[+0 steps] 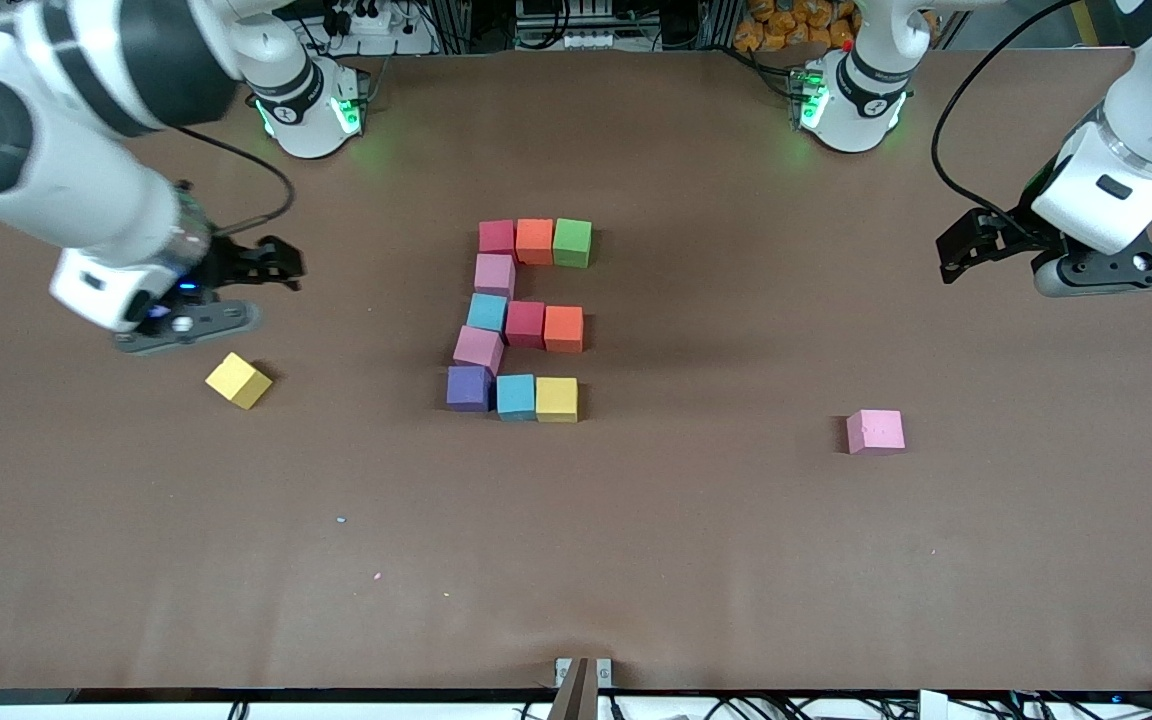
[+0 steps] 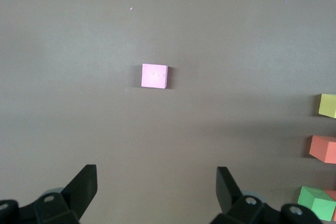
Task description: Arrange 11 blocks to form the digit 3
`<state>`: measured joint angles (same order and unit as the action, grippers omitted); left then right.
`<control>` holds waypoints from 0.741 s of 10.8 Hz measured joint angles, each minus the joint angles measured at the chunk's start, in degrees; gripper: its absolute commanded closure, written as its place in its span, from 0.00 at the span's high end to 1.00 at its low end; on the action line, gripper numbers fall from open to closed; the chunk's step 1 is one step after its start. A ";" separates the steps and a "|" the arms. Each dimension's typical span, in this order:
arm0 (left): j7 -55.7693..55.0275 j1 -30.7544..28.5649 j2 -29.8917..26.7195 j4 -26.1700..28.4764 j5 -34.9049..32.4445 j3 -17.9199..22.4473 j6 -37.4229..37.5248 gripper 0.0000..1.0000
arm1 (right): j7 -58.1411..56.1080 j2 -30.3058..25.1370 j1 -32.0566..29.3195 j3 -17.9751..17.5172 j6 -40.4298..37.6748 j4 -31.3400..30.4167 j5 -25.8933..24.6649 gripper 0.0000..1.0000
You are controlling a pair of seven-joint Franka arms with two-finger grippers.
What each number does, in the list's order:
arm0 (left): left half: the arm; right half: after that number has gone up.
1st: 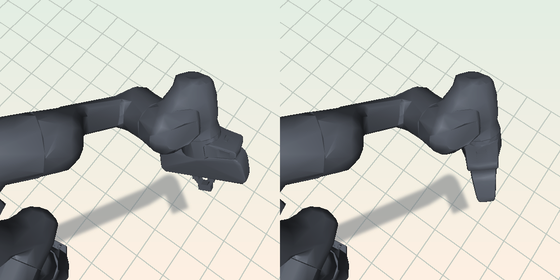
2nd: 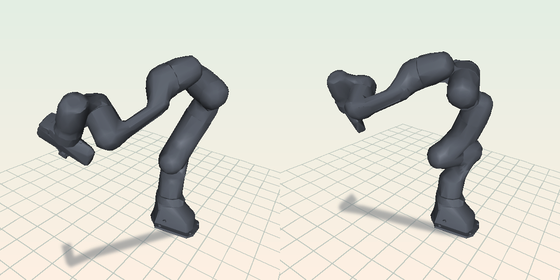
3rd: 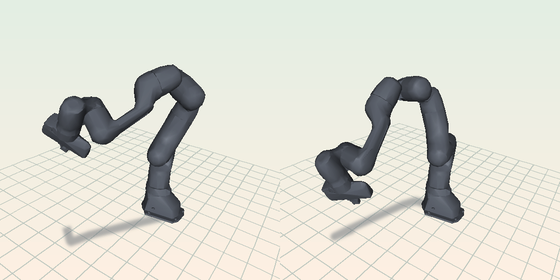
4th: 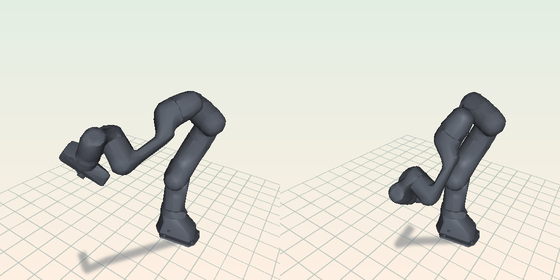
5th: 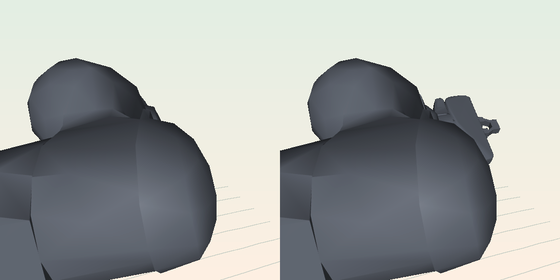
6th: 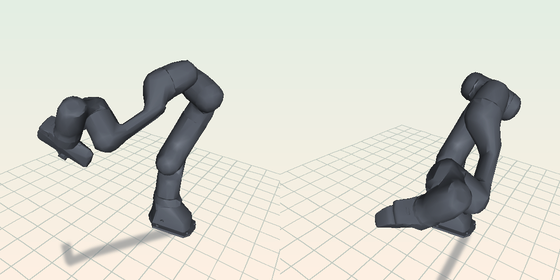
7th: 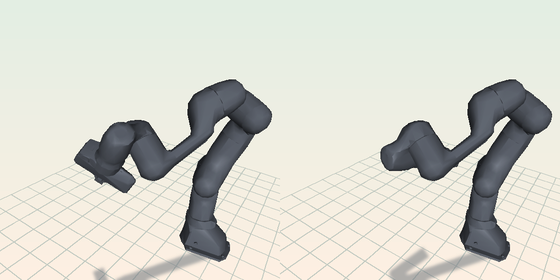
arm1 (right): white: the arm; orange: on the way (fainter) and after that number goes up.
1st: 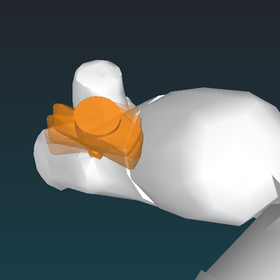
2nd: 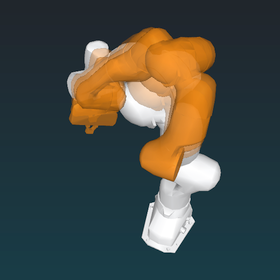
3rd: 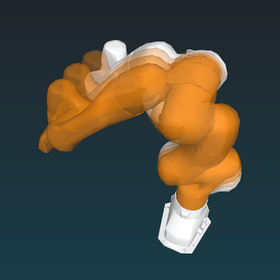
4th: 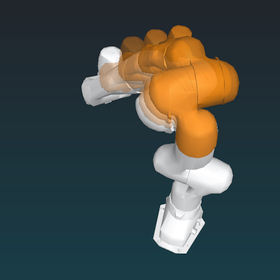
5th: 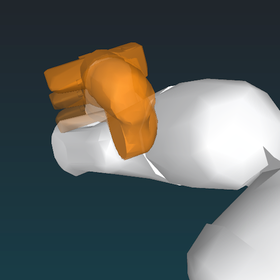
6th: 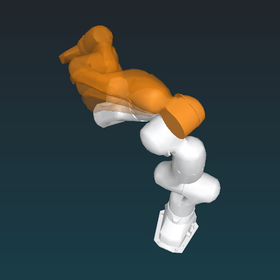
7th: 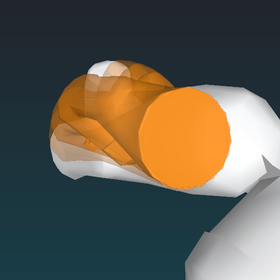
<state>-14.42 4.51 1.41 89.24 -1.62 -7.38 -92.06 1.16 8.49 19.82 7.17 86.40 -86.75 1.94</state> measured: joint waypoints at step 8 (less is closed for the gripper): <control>-0.04 0.26 0.21 0.01 0.00 -0.13 0.08 1.00 | -5.49 -1.66 -6.81 1.40 -3.16 3.67 0.29 1.00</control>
<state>-14.45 4.77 1.62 89.26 -1.62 -7.50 -91.97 -4.33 6.83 13.01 8.57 83.24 -83.08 2.23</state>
